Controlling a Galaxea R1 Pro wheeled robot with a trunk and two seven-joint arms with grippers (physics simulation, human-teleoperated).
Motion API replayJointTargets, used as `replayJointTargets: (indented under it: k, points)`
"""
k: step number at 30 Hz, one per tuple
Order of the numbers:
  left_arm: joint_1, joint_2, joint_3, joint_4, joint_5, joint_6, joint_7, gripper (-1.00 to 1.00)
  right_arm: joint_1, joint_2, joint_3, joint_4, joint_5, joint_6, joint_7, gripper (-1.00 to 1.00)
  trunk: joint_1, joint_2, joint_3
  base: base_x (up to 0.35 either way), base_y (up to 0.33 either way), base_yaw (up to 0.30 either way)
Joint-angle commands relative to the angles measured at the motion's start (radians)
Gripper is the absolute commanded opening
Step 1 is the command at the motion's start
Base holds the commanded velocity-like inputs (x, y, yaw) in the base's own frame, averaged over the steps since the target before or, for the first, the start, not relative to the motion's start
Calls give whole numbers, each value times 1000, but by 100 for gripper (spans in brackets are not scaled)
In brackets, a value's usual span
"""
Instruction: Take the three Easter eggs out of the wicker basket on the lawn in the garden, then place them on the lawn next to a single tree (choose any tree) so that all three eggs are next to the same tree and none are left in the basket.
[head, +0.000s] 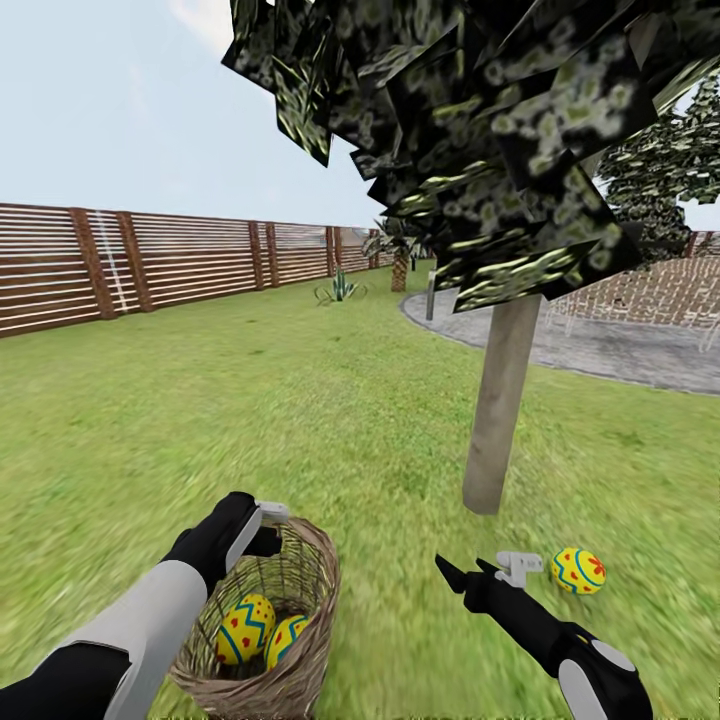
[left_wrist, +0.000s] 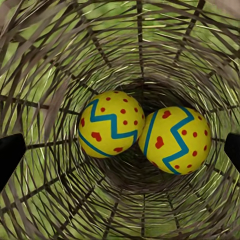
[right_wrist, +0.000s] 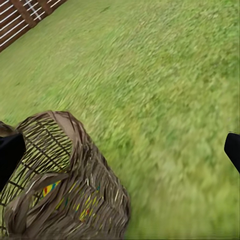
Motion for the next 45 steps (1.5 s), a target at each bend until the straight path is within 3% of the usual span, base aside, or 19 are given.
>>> replayJointTargets:
  k: [1, 15, 24, 45]
  points:
    - [-1, 1, -5, -1, 11, 4, 8, 100, -1, -1, 0, -1, -6, 5, 0, 100, 0, -1, -5, 0, 0, 0]
    - [-1, 1, -5, -8, 11, 2, 7, 100, -1, -1, 0, -1, -6, 5, 0, 100, 6, -4, -59, 0, 0, 0]
    - [-1, 1, -10, -10, 8, -44, 8, 100, -1, 0, 0, -1, -6, 5, 0, 100, 11, -6, -94, 0, 0, 0]
    - [-1, 1, -13, -11, 3, -73, 10, 100, -1, 0, 1, -1, -6, 5, 0, 100, 19, -11, -167, 0, 0, 0]
